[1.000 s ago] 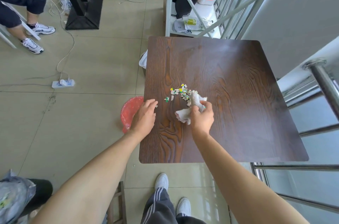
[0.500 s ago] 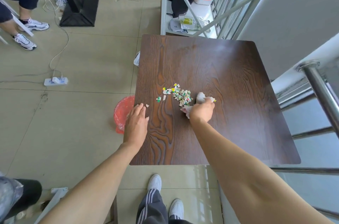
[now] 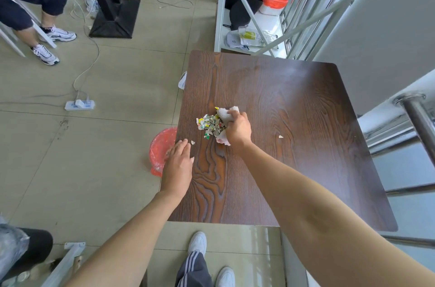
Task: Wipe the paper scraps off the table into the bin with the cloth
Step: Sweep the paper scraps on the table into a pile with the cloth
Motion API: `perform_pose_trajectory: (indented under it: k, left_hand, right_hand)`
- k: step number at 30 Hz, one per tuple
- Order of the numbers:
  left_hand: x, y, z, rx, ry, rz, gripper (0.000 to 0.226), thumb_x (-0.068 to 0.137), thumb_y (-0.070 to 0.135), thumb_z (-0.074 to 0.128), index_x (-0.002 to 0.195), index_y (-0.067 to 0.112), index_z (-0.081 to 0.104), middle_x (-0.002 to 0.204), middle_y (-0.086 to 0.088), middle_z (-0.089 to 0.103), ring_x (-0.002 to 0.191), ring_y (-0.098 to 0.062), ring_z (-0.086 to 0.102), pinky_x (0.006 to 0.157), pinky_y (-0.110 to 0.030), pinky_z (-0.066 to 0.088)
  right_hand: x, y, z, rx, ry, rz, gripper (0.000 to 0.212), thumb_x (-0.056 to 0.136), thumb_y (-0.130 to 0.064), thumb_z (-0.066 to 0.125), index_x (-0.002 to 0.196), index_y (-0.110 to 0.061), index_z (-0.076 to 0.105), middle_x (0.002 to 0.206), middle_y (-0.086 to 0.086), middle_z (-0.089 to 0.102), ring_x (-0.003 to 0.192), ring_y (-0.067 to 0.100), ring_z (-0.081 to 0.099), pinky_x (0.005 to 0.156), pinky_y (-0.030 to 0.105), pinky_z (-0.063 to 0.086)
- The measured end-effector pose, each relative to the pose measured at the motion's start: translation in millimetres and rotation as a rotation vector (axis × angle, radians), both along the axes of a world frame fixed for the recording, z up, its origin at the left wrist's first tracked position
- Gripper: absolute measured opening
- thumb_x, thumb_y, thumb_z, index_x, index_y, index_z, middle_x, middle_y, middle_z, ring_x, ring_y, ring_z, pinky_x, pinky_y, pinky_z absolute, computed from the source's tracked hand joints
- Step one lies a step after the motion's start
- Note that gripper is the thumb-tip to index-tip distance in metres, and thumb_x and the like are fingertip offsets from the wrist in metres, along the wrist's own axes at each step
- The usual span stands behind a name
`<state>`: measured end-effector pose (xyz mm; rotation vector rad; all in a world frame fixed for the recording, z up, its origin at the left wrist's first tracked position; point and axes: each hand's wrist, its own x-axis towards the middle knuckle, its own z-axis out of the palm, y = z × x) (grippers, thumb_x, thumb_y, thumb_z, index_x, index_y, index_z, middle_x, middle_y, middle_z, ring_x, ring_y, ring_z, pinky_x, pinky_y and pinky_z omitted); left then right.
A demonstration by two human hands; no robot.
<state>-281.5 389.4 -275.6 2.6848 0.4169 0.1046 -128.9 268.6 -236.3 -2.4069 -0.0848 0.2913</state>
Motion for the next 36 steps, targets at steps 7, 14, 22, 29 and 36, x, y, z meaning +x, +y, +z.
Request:
perform_pose_trajectory:
  k: [7, 14, 22, 29, 36]
  left_hand:
    - [-2.1, -0.4, 1.0, 0.018, -0.017, 0.001, 0.043, 0.09, 0.007, 0.056, 0.131, -0.004, 0.048, 0.14, -0.018, 0.048, 0.133, -0.03, 0.042, 0.112, -0.043, 0.033]
    - [-1.8, -0.3, 0.9, 0.03, -0.021, -0.007, 0.044, 0.089, 0.006, 0.057, 0.13, -0.004, 0.049, 0.138, -0.018, 0.049, 0.132, -0.03, 0.044, 0.111, -0.043, 0.035]
    - [-0.5, 0.1, -1.0, 0.016, -0.015, -0.011, 0.043, 0.087, 0.004, 0.059, 0.128, -0.005, 0.05, 0.137, -0.02, 0.051, 0.13, -0.032, 0.045, 0.109, -0.048, 0.037]
    - [-2.3, 0.7, -0.7, 0.047, -0.034, -0.023, 0.044, 0.085, 0.005, 0.062, 0.127, -0.005, 0.052, 0.135, -0.018, 0.053, 0.128, -0.03, 0.048, 0.11, -0.04, 0.037]
    - [-1.1, 1.2, 3.2, 0.042, -0.015, -0.022, 0.045, 0.086, 0.007, 0.063, 0.128, -0.003, 0.052, 0.137, -0.016, 0.052, 0.13, -0.028, 0.046, 0.11, -0.034, 0.031]
  right_hand:
    - [15.4, -86.0, 18.9, -0.019, -0.165, -0.156, 0.037, 0.086, -0.011, 0.048, 0.119, -0.02, 0.062, 0.122, 0.01, 0.051, 0.098, 0.029, 0.06, 0.08, 0.026, 0.042]
    - [16.4, -150.5, -7.8, -0.234, -0.1, -0.343, 0.038, 0.09, -0.017, 0.049, 0.127, -0.012, 0.056, 0.13, 0.011, 0.045, 0.112, 0.033, 0.052, 0.088, 0.042, 0.049]
    - [16.1, -108.5, -20.2, -0.162, -0.172, -0.459, 0.037, 0.092, -0.006, 0.048, 0.126, -0.013, 0.059, 0.126, 0.007, 0.056, 0.107, 0.03, 0.047, 0.085, 0.036, 0.042]
    - [13.3, -27.0, -20.2, -0.059, -0.2, -0.294, 0.039, 0.09, -0.003, 0.047, 0.124, -0.015, 0.061, 0.123, 0.007, 0.057, 0.107, 0.03, 0.047, 0.087, 0.036, 0.041]
    - [20.3, 2.9, -16.8, -0.056, -0.23, -0.008, 0.041, 0.09, -0.002, 0.045, 0.126, -0.017, 0.059, 0.115, 0.008, 0.062, 0.108, 0.029, 0.05, 0.086, 0.035, 0.044]
